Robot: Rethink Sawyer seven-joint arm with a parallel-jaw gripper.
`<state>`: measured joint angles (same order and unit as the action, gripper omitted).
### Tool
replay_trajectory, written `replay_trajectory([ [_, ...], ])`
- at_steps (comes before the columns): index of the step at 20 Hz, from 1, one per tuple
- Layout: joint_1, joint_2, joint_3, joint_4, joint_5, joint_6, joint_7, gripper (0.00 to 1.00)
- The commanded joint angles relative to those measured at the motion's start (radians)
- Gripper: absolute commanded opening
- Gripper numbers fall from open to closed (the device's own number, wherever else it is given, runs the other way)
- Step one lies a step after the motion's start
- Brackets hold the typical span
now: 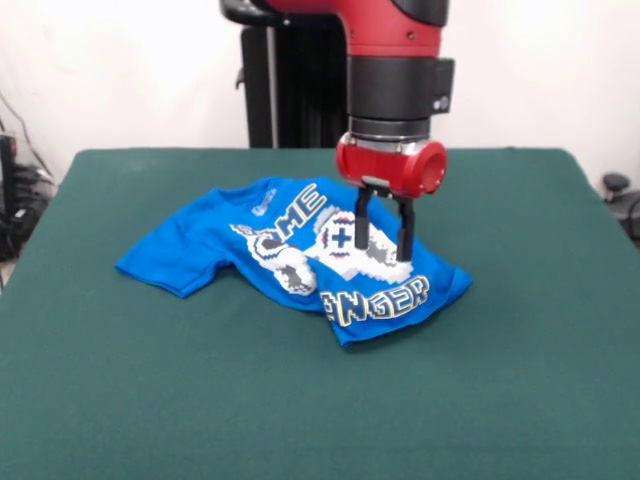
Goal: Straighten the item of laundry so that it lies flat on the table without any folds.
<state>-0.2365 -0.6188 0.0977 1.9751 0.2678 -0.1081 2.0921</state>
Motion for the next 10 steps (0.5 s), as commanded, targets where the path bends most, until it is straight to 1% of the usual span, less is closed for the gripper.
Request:
replay_trajectory([
  [1, 0.042, 0.076, 0.058, 0.051, 0.100, -0.080, 0.324, 1.00],
  [5, 0.091, 0.062, 0.030, 0.057, 0.149, -0.081, 0.331, 1.00],
  [10, 0.116, 0.089, 0.018, 0.059, 0.171, -0.077, 0.307, 1.00],
])
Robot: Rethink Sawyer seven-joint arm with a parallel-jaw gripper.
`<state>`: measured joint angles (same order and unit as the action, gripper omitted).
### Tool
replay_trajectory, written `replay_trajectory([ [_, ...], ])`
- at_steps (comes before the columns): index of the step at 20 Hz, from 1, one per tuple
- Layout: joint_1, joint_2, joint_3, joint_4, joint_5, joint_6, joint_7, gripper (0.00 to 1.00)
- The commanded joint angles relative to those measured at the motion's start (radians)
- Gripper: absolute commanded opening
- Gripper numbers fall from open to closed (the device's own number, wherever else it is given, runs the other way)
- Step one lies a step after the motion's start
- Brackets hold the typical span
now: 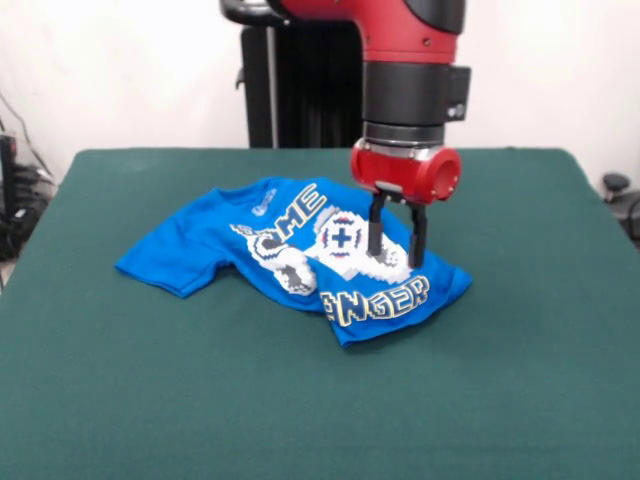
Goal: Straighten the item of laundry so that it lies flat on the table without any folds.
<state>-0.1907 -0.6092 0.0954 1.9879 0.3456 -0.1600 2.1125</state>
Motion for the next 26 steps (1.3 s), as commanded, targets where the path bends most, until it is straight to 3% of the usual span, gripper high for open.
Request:
replay_trajectory([
  [1, 0.079, 0.079, 0.015, 0.047, 0.097, -0.017, 0.279, 1.00],
  [6, 0.087, 0.083, 0.021, 0.065, 0.078, -0.012, 0.267, 1.00],
  [18, 0.049, 0.190, 0.061, 0.025, 0.022, -0.098, 0.264, 1.00],
  [26, 0.037, 0.200, 0.081, 0.040, 0.008, -0.123, 0.266, 1.00],
])
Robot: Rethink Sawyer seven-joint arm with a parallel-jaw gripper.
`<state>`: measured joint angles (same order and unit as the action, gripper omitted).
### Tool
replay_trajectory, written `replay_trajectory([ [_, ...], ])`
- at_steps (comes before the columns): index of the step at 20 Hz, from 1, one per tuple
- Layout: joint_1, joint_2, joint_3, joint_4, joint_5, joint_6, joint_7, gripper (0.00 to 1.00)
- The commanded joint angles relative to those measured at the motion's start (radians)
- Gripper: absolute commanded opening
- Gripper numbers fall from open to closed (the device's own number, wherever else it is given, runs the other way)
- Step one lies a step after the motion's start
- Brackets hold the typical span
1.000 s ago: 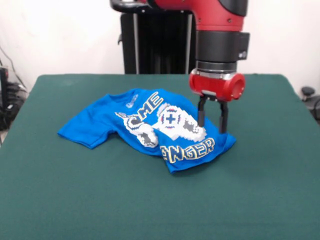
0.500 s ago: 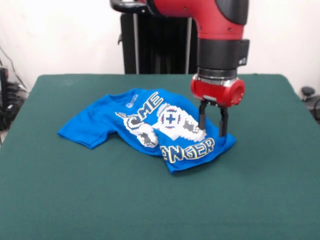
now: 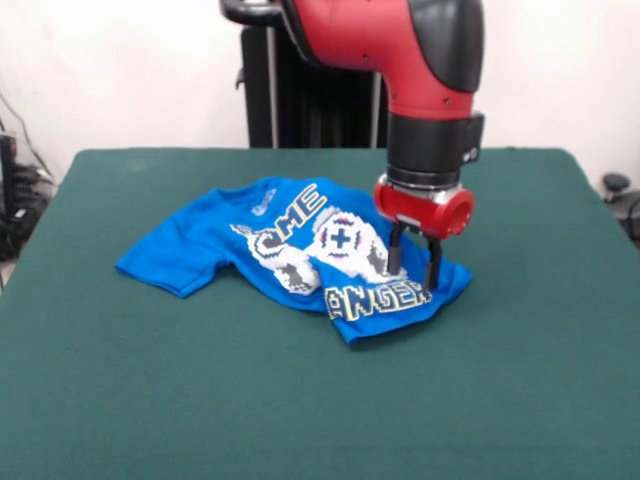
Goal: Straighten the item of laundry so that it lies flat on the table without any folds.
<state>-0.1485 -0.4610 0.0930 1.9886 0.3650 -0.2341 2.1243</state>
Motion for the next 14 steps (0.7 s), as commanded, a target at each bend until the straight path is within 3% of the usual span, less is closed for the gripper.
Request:
replay_trajectory([
  [1, -0.007, 0.052, 0.084, 0.041, -0.014, -0.047, 0.252, 1.00],
  [8, 0.011, 0.055, 0.064, 0.028, -0.030, -0.020, 0.200, 1.00],
  [9, 0.024, 0.052, 0.051, 0.025, -0.027, -0.012, 0.190, 0.00],
  [14, 0.040, 0.033, 0.043, 0.034, -0.013, 0.063, 0.162, 0.00],
])
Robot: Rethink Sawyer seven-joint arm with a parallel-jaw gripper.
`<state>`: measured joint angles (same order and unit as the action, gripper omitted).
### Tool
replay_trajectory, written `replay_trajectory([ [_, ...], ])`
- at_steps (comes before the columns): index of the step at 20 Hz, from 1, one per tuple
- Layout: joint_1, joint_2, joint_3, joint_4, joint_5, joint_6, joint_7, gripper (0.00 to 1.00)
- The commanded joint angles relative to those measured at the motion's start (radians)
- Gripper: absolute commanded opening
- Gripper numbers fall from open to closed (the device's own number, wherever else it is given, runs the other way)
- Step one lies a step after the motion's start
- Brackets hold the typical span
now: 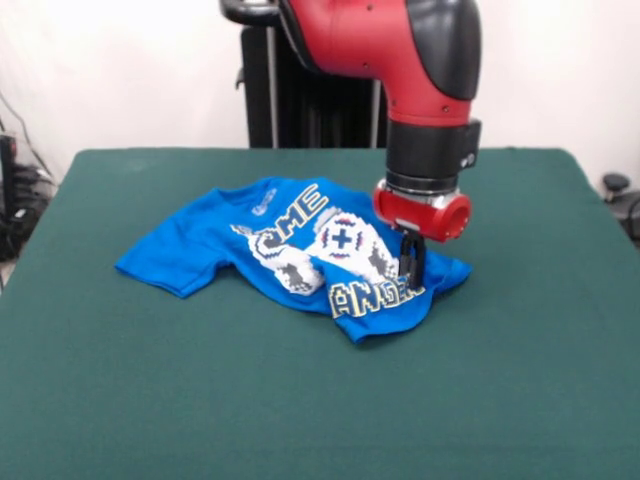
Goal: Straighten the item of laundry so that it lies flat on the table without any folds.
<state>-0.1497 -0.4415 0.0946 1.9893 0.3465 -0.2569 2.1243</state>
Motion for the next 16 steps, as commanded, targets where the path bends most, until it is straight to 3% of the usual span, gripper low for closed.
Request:
replay_trajectory([
  [1, 0.031, 0.005, 0.057, 0.047, 0.012, 0.095, 0.180, 0.00],
  [6, 0.020, 0.000, 0.079, 0.068, 0.027, 0.107, 0.207, 0.00],
  [16, -0.072, 0.005, 0.246, 0.177, -0.013, 0.114, 0.257, 0.00],
])
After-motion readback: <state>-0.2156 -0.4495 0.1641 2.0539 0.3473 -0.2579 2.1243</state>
